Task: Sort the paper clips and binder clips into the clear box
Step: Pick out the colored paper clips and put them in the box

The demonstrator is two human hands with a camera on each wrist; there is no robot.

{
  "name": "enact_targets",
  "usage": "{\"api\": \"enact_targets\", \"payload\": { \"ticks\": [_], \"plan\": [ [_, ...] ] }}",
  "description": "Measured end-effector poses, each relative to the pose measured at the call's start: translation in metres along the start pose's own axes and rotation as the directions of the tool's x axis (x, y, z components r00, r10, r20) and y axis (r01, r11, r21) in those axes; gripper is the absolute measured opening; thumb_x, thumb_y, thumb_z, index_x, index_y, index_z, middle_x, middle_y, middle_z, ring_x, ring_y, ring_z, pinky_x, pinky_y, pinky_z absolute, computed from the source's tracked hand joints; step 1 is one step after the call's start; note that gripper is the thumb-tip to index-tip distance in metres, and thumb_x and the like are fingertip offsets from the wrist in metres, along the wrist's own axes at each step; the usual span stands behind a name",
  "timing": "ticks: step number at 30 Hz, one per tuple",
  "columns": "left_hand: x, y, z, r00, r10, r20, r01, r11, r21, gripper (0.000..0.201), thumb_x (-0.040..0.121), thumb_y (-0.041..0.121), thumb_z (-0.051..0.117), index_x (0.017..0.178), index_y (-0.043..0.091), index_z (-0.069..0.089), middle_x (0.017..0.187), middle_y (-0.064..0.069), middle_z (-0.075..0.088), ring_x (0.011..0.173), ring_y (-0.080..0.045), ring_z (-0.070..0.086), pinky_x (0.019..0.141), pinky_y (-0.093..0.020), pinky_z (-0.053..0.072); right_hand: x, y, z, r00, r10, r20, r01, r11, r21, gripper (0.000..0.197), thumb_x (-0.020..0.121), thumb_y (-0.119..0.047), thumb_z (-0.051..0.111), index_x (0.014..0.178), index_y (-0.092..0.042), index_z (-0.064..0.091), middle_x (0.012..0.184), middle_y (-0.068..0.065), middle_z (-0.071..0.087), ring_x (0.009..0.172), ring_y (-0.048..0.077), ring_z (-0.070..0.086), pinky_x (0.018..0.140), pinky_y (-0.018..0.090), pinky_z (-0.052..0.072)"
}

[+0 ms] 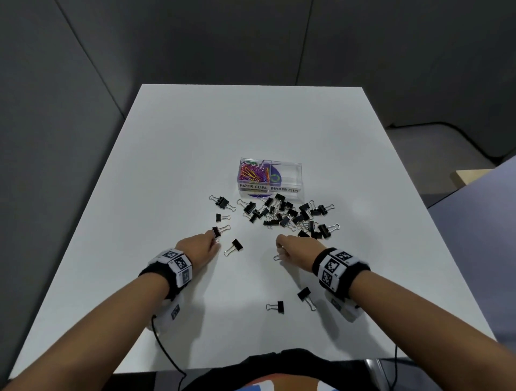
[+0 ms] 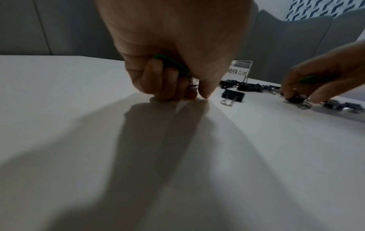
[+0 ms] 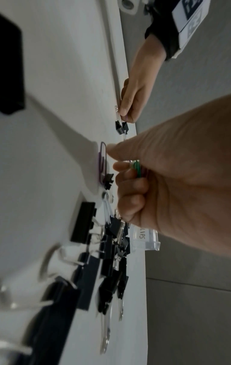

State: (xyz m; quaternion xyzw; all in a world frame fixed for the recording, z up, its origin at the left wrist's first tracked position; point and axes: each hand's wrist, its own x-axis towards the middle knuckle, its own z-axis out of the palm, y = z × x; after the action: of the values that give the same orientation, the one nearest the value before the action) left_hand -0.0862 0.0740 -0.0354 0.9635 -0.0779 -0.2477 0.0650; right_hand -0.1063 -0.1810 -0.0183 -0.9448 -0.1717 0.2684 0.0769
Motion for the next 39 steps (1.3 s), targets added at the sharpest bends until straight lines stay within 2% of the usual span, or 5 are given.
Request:
{"api": "enact_targets", "payload": {
  "ticks": [7,13,18,30,39],
  "plan": [
    [0.000,0.045,0.010,0.971,0.210,0.117,-0.210,0.978,-0.015,0.030,0.101,0.034,0.030,0.107,0.012,0.049,0.096,-0.007,0.060,0.081,-0.022,0.054,0.072,-0.030,0.040,0.009,-0.007,-0.002,0.997,0.037,0.064,-0.030,0.994,-0.107,0.021,0.092,-0.018,0.046,0.106,-0.005,0.055,0.109,0.013,0.064,0.099,0.030,0.060,0.078,0.034,0.045],
    [0.012,0.052,-0.015,0.948,0.266,0.174,-0.273,0.962,0.013,0.037,0.102,0.032,0.033,0.122,0.006,0.050,0.116,-0.017,0.064,0.107,-0.030,0.059,0.089,-0.034,0.044,0.011,-0.008,-0.014,0.997,0.001,0.074,0.002,0.999,-0.039,0.017,0.096,-0.016,0.037,0.104,-0.006,0.049,0.111,0.015,0.057,0.078,0.019,0.045,0.069,0.032,0.036],
    [0.028,0.034,-0.046,0.958,0.262,0.113,-0.272,0.959,0.082,0.038,0.101,0.036,0.033,0.115,0.008,0.055,0.112,-0.013,0.066,0.104,-0.029,0.060,0.085,-0.035,0.045,0.027,-0.004,-0.051,0.999,0.005,0.049,-0.001,0.997,-0.076,0.011,0.097,-0.022,0.040,0.091,-0.013,0.038,0.072,-0.001,0.049,0.074,0.021,0.049,0.061,0.030,0.040],
    [0.076,0.005,-0.106,0.972,0.234,0.013,-0.234,0.967,0.099,0.030,0.100,0.025,0.033,0.121,0.021,0.053,0.122,0.000,0.062,0.110,-0.022,0.058,0.087,-0.033,0.045,0.130,-0.004,-0.152,0.984,0.008,-0.179,-0.010,1.000,-0.013,0.021,0.094,-0.012,0.042,0.109,-0.008,0.057,0.112,0.012,0.062,0.090,0.025,0.053,0.076,0.032,0.041],
    [0.097,0.003,-0.110,0.953,0.297,-0.058,-0.297,0.955,0.011,0.035,0.096,0.015,0.031,0.127,0.021,0.047,0.127,-0.003,0.052,0.109,-0.022,0.054,0.086,-0.032,0.042,0.173,-0.006,-0.155,0.992,-0.058,-0.114,0.046,0.993,-0.104,0.029,0.090,-0.008,0.050,0.118,-0.011,0.057,0.123,0.012,0.057,0.113,0.029,0.054,0.090,0.037,0.044]
  ]
}}
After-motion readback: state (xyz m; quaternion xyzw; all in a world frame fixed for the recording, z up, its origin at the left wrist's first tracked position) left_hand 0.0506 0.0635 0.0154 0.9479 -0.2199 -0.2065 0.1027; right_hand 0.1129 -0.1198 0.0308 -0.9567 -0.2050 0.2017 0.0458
